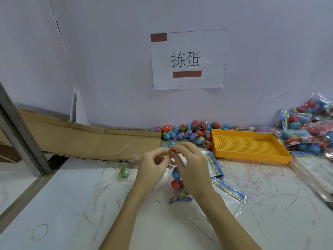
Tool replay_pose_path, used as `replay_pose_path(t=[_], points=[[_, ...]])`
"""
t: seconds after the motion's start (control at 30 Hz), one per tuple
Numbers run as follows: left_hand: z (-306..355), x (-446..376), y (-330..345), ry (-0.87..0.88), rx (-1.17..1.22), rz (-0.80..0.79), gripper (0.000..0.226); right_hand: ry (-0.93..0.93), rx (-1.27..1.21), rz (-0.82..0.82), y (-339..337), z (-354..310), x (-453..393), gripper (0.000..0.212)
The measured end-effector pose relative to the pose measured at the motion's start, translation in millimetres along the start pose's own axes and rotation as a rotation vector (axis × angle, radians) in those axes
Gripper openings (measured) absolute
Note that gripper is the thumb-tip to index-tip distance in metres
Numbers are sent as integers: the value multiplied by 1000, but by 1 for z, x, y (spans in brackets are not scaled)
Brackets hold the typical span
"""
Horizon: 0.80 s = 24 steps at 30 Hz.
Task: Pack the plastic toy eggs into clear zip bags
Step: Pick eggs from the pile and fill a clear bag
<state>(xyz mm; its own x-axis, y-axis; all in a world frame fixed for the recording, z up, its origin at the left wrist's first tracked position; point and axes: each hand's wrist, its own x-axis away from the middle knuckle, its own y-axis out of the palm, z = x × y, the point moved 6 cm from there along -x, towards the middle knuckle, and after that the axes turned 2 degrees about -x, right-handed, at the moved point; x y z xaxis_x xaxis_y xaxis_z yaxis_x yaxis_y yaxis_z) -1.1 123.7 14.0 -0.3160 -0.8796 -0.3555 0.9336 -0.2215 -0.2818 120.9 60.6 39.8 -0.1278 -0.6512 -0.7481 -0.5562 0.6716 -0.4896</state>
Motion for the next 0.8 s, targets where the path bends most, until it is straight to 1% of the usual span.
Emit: replay_pose_path(t=[0.07, 0.13, 0.3, 0.47, 0.63, 0.8], points=[[4, 2, 2, 50, -93, 7, 17, 39, -16, 3, -2, 3, -1, 16], [7, 3, 1, 84, -138, 27, 16, 57, -25, 0, -4, 5, -2, 13], [15, 6, 0, 203, -265, 65, 15, 77, -49, -30, -1, 10, -2, 11], [19, 6, -2, 264, -304, 55, 17, 156, -139, -22, 2, 18, -2, 6], [18, 6, -4, 250, -306, 74, 16, 118, -150, -91, 1, 17, -4, 11], [22, 7, -4, 302, -371, 38, 19, 114, -139, -112, -2, 17, -6, 12]])
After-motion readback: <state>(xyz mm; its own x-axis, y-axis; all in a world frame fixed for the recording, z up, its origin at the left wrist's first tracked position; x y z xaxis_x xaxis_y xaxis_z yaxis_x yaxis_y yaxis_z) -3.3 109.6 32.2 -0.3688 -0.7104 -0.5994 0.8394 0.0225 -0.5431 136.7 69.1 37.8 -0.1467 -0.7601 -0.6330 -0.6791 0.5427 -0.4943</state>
